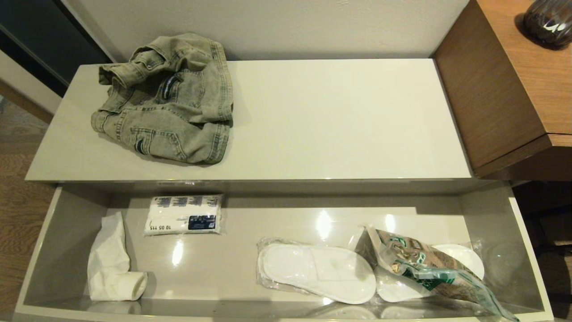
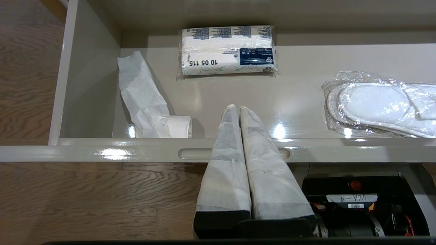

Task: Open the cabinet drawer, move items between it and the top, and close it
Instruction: Close the drawer

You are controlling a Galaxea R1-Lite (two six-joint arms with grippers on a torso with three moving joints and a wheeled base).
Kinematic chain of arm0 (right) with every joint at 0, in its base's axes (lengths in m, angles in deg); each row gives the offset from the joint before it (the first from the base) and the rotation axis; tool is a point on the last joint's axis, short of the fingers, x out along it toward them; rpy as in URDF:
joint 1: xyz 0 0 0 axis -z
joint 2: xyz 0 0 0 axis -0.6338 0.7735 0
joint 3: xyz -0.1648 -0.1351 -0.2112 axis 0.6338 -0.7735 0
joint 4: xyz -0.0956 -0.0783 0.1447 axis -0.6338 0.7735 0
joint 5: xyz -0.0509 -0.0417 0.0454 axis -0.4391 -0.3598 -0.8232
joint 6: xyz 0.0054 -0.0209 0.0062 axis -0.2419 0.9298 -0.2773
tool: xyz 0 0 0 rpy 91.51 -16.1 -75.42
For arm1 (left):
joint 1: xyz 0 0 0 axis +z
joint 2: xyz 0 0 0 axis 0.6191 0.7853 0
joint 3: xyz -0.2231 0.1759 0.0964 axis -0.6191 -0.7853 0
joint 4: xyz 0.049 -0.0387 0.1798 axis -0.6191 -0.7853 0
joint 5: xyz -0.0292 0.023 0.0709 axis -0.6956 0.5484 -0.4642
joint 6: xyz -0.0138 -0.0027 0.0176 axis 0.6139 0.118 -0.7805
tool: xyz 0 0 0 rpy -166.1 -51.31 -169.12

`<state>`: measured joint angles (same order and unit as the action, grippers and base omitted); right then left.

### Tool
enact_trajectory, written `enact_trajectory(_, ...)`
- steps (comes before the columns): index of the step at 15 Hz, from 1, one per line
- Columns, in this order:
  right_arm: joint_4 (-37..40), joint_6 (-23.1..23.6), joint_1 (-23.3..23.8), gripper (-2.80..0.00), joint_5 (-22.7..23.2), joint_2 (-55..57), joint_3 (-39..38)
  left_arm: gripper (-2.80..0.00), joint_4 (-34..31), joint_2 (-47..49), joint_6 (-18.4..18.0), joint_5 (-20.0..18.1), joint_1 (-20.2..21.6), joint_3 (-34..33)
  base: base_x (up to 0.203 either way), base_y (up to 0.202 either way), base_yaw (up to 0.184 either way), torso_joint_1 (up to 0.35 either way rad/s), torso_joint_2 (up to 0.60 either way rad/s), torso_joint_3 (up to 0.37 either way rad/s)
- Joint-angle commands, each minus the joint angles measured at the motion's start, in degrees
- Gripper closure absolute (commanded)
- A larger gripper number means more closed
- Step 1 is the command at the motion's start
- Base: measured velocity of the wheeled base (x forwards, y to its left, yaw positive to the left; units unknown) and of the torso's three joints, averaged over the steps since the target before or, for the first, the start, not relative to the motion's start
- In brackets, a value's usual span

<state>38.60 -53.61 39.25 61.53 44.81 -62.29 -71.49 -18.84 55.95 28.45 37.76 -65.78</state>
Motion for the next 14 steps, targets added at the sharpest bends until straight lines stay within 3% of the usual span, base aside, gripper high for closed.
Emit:
enact_trajectory(1,-0.1,-0.9,0.0,0.00,-0.1,0.0,0.1,0.00,0.0,0.1,0.0,0.0,0.0,0.0,0.000,0.000,0.000,0.000,0.00,0.000)
enact_trajectory(5,-0.3,-2.2,0.0,0.00,-0.7,0.0,0.3,0.00,0.0,0.2,0.0,0.0,0.0,0.0,0.000,0.000,0.000,0.000,0.00,0.000)
enact_trajectory(7,3.7,-2.2,-0.1,0.00,0.4,0.0,4.2,0.00,0.0,0.1,0.0,0.0,0.0,0.0,0.000,0.000,0.000,0.000,0.00,0.000)
enact_trajectory(9,16.0,-2.0,-0.1,0.00,4.7,0.1,16.8,0.00,0.0,0.2,0.0,0.0,0.0,0.0,0.000,0.000,0.000,0.000,0.00,0.000)
enact_trajectory(11,25.0,-2.0,0.0,0.00,8.4,2.2,34.4,0.00,0.0,0.2,0.0,0.0,0.0,0.0,0.000,0.000,0.000,0.000,0.00,0.000)
enact_trajectory(14,32.4,-7.5,1.9,0.00,10.4,17.2,58.4,0.00,0.0,0.1,0.0,0.0,0.0,0.0,0.000,0.000,0.000,0.000,0.00,0.000)
